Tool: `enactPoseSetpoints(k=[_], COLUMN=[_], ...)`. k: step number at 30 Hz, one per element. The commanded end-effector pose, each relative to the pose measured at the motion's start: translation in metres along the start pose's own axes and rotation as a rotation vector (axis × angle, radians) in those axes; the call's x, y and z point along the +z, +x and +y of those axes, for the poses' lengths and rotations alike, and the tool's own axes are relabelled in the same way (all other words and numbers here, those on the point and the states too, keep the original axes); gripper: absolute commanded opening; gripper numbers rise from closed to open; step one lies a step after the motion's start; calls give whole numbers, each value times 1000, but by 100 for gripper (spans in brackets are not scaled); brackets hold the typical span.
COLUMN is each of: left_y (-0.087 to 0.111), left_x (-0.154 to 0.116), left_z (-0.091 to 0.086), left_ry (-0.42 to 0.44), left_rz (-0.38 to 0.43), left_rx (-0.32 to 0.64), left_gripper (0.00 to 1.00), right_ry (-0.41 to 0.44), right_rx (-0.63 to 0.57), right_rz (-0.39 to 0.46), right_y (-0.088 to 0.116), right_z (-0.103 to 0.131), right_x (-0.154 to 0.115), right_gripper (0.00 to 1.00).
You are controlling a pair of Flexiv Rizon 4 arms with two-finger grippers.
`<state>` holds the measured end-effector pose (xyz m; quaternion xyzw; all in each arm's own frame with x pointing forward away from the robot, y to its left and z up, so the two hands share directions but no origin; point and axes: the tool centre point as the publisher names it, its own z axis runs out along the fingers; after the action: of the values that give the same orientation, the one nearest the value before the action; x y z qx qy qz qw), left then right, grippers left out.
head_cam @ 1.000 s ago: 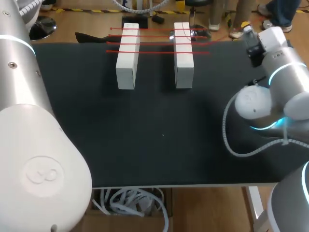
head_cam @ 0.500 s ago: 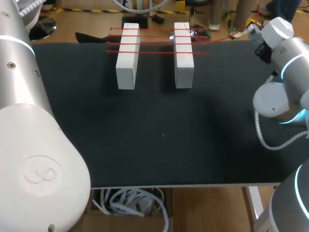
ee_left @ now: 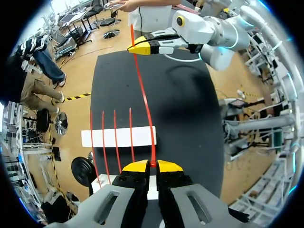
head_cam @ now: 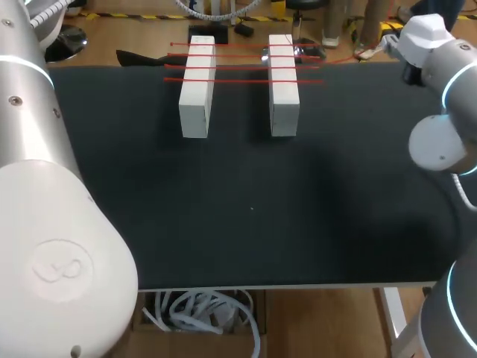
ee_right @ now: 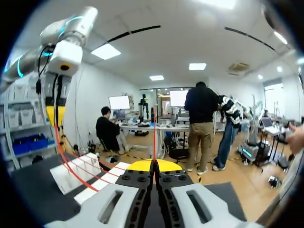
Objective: Grab the tape and strap the tape.
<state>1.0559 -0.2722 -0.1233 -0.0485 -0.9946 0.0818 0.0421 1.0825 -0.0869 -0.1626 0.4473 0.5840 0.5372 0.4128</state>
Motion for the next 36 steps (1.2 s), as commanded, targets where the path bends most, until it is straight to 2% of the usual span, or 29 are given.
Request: enactPoseSetpoints(k=[1,12,15,16,33,36], left_y=[0,0,0,0,0,0], left_x=[-1,-1,-1,-1,-1,-1], left_z=[0,0,0,0,0,0], left_ry=[-3,-3,-3,-3,-3,-3], left_rz=[1,1,1,1,1,1], left_rx=[-1,-1,-1,-1,-1,-1], left_gripper=[0,0,0,0,0,0], right_ry=[75,91,90,70,70,68], right_rx=[-504,-649,-617,-501,-501,-651], right_rz=[134,191,181,148,148,180], right_y=[-1,18,20,21,21,15], right_z=[7,7,5,6,6,13], right_x=[1,4,4,4,4,12], right_gripper=[0,0,0,0,0,0])
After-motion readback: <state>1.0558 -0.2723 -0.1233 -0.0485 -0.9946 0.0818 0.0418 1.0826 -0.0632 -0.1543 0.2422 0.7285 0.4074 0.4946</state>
